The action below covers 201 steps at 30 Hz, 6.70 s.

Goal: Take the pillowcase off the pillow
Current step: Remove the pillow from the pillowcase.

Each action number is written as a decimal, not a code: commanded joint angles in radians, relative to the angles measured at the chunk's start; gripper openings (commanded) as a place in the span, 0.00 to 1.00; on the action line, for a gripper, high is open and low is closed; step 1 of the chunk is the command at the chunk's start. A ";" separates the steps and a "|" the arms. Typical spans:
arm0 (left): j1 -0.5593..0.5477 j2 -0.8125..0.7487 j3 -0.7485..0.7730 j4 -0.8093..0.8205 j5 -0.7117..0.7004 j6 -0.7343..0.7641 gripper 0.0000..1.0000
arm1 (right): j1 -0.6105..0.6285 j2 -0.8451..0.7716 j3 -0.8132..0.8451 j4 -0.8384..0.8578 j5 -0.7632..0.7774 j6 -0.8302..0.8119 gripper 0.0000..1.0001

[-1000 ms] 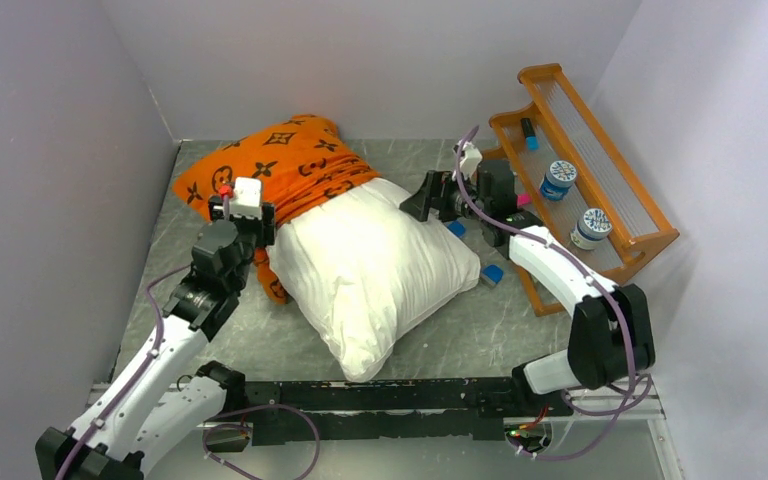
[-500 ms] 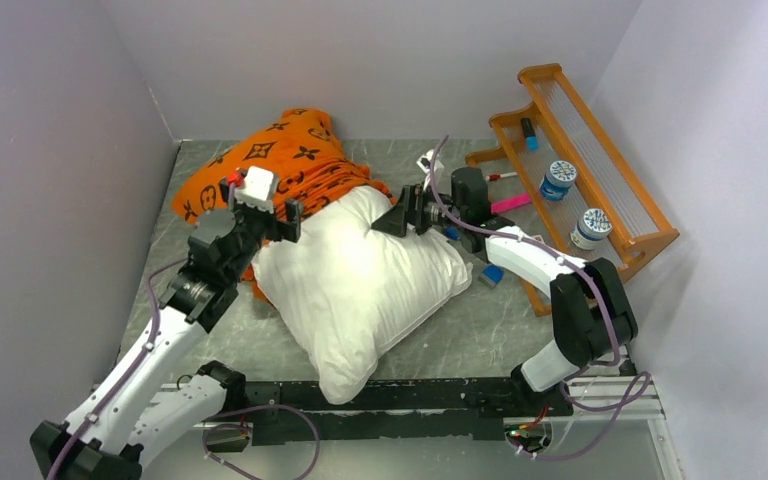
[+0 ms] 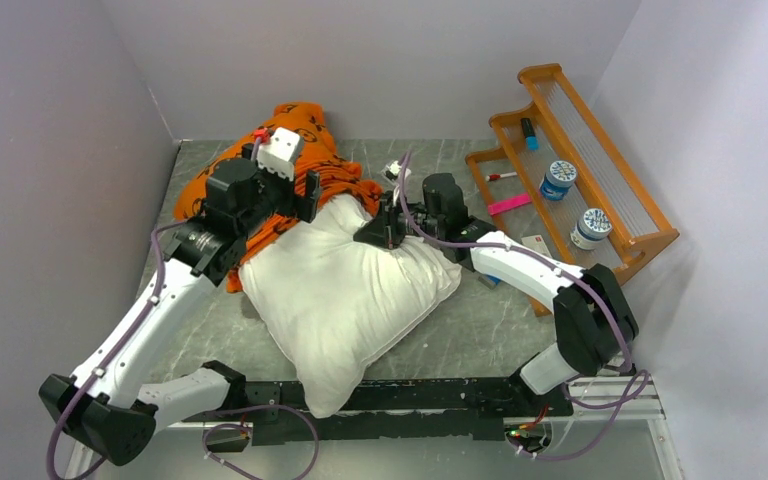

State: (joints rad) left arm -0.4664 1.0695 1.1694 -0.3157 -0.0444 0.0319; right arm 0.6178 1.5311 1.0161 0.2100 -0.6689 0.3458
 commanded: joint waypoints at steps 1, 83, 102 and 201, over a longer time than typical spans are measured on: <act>-0.003 0.055 0.104 -0.116 0.037 -0.016 0.95 | 0.074 -0.044 0.030 -0.108 -0.021 -0.078 0.00; 0.284 0.413 0.223 0.084 -0.116 -0.077 0.54 | 0.217 -0.505 -0.022 -0.534 0.636 -0.363 0.52; 0.282 -0.148 -0.235 0.110 -0.076 -0.105 0.87 | 0.322 -0.423 0.162 -0.586 0.667 -0.372 0.91; 0.308 -0.039 -0.188 0.073 -0.326 -0.025 0.05 | 0.303 -0.608 -0.086 -0.629 1.034 -0.424 0.00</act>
State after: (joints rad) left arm -0.2905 1.0054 0.9161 -0.3550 -0.0353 -0.0658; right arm 0.9619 1.0447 0.9188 -0.2668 0.2211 -0.1036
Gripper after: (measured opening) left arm 0.078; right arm 0.047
